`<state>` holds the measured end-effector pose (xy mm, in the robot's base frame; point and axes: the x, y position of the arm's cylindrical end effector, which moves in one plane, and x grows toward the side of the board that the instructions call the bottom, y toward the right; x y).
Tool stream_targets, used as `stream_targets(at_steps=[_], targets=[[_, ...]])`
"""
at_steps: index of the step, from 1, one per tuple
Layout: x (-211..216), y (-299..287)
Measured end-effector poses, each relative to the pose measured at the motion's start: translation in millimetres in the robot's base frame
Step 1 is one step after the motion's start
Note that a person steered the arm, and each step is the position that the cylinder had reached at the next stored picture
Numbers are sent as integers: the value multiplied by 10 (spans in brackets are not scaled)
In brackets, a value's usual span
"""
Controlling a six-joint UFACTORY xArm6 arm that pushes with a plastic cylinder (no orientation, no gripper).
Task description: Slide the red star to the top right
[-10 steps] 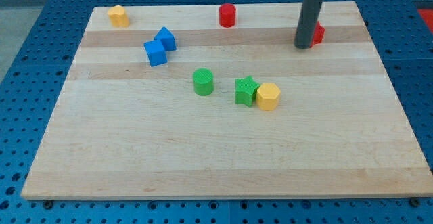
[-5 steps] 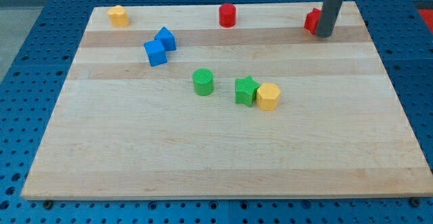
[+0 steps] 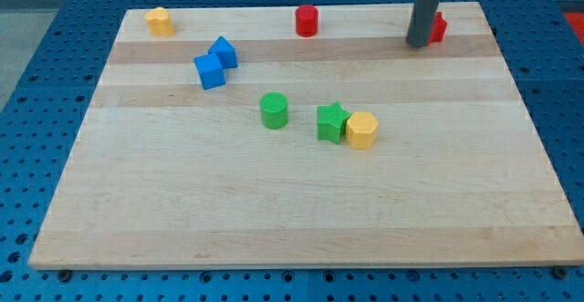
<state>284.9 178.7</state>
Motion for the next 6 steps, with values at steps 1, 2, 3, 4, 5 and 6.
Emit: stream_targets(at_steps=[1, 2, 3, 4, 5, 6], targets=[[-46, 51], [-147, 55], [-171, 55], [-171, 64], [-171, 128], [-171, 161]])
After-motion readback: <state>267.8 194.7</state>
